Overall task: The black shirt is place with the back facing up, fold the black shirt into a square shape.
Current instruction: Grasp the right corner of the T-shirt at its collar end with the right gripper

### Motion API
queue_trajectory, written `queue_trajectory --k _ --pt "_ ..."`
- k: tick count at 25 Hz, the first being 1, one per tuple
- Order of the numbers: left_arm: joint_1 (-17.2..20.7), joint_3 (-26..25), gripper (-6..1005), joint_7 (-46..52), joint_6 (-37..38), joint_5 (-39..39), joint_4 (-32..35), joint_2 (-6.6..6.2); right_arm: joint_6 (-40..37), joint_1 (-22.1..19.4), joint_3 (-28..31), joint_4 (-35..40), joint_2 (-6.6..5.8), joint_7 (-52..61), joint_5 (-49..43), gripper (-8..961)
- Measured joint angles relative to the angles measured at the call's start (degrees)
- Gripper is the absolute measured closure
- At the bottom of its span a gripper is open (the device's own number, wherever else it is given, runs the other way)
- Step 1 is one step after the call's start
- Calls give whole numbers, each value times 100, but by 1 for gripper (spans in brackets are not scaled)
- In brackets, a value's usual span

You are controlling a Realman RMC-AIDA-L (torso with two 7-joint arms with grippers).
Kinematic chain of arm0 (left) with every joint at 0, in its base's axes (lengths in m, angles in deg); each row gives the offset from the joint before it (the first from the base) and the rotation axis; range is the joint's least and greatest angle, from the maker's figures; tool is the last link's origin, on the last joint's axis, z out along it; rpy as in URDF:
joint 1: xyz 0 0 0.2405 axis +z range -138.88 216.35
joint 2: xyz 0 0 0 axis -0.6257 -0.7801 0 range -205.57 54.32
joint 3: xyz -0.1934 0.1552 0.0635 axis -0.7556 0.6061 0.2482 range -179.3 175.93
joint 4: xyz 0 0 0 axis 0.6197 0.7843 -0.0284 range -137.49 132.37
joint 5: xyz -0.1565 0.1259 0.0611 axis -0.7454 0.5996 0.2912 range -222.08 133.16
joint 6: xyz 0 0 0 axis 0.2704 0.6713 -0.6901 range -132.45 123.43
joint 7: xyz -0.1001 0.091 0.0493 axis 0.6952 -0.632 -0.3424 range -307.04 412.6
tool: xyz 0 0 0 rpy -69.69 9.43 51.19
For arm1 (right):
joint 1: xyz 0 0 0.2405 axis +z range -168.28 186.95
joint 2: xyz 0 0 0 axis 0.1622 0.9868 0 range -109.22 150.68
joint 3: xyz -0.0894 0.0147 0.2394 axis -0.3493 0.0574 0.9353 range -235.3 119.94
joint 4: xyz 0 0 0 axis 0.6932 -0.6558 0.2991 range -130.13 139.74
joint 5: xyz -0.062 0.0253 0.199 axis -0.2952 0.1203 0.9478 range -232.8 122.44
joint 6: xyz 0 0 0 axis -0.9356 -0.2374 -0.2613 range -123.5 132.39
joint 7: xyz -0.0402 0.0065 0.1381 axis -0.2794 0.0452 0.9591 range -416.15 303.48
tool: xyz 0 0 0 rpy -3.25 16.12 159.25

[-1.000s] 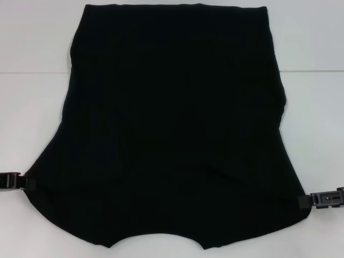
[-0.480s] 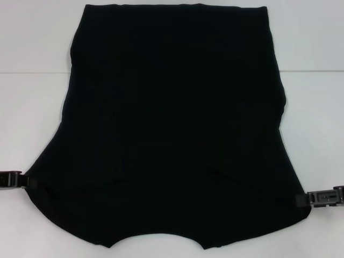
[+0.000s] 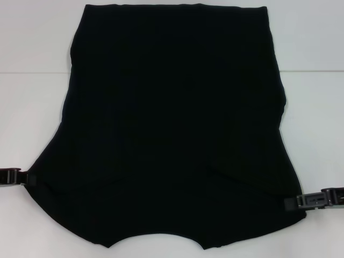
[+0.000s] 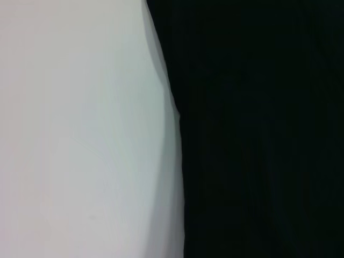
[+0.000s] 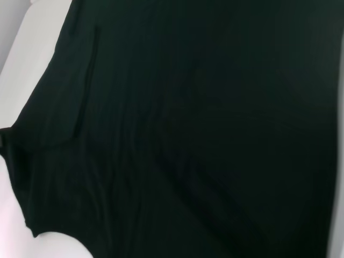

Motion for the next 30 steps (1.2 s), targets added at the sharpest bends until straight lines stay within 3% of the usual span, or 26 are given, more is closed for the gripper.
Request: queue_trajectory --k 19,27,30 --pt "0 -1 971 -3 -26 -1 0 0 -116 179 0 36 102 43 -90 65" --pt "0 -1 972 -3 -25 -4 0 0 229 151 0 100 158 381 -222 276" --pt "0 -1 972 -3 -16 -10 0 0 193 148 -9 104 166 385 -223 396"
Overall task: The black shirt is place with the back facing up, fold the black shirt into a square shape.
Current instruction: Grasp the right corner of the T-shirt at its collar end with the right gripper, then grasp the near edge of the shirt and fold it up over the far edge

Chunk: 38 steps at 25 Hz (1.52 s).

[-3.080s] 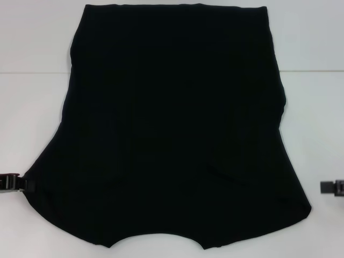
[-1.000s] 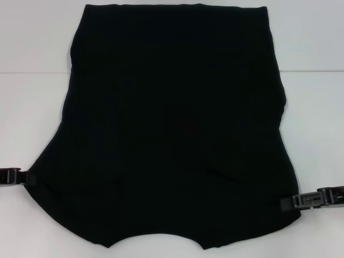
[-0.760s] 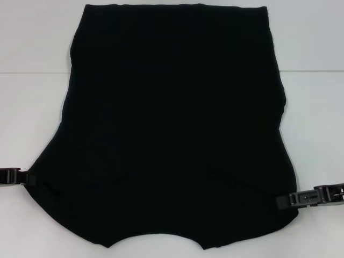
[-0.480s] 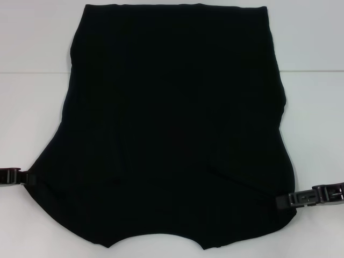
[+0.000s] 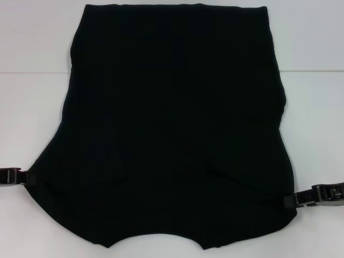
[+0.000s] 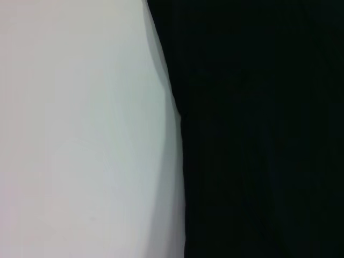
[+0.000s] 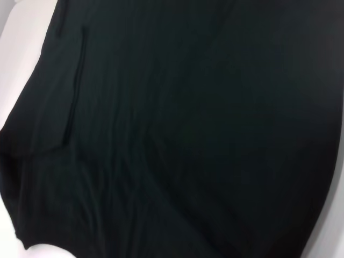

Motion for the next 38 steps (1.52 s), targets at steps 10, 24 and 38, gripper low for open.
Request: queue_trajectory --k 10,24,38 --pt "0 0 972 0 -10 -50 0 -6 1 29 -63 18 18 -8 -5 818" --pt "199 -378 971 -130 814 -391 405 -7 -356 -276 511 245 89 -581 -156 922" --pt "684 -1400 972 -1054 2752 -525 550 25 -1603 -1239 1864 243 -41 -2239 -161 922"
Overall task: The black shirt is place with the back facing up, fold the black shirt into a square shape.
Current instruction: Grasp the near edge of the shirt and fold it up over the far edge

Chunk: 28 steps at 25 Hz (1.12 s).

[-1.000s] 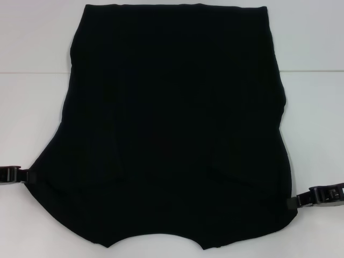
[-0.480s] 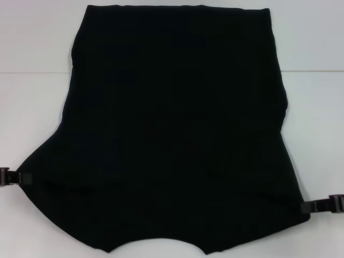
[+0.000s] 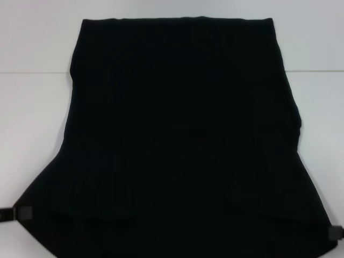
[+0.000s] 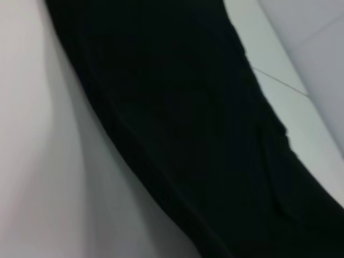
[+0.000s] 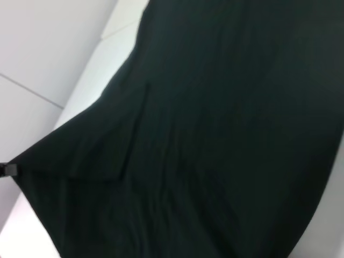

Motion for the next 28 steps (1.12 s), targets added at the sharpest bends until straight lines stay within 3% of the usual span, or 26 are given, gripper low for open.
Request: queue_trajectory --k 5,11,16,23,28 --pt "302 -127 972 -178 426 -3 10 61 -431 -381 124 -34 -17 -475 -11 922" --pt "342 -229 971 -184 397 -40 -139 83 -535 -353 302 -62 -48 -603 7 921" --pt "-213 -267 971 -49 -83 -248 -645 -88 -189 266 557 -90 -22 -559 16 921" --pt "-1412 -233 972 27 -1956 -648 -2062 -600 747 1050 661 -347 -22 -471 114 921" --pt "-2078 -207 971 -250 -3504 -769 -2679 -679 1798 1592 625 -477 -6 -283 250 921"
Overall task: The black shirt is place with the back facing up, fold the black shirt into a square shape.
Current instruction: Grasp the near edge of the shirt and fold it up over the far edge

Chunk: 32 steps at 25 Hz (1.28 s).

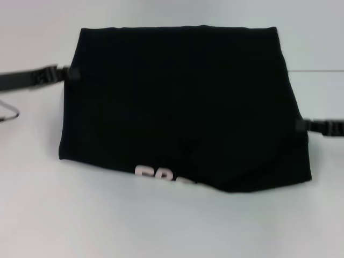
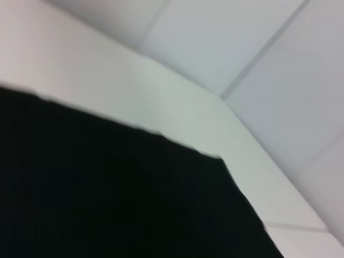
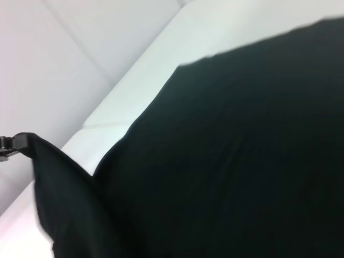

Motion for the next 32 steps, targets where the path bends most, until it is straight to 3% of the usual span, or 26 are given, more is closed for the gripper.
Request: queue_trajectory --k 1,3,6,16,22,26,32 --pt "0 0 971 0 0 0 0 0 225 101 -18 -51 8 7 51 921" --pt "-331 27 971 -363 -1062 -153 -358 28 672 290 -31 -196 13 9 105 921" --pt "-483 48 972 -620 -1678 -298 -554 55 1517 584 -42 -474 46 -8 147 921" --pt "-787 61 971 -2065 -3243 -1405 -1061 225 3907 1470 -79 -823 402 -374 578 921" --pt "-913 59 972 -2636 -3710 -1600 -1264 278 4592 1726 -133 -1023 421 -433 666 922" --pt "-915 56 972 -3070 -4014 -1773 -1376 399 4862 1721 -153 -1255 466 -694 879 921" --pt "-872 64 901 -3720 -4457 -2016 -1501 601 5028 1655 -159 -1334 634 -990 1228 920"
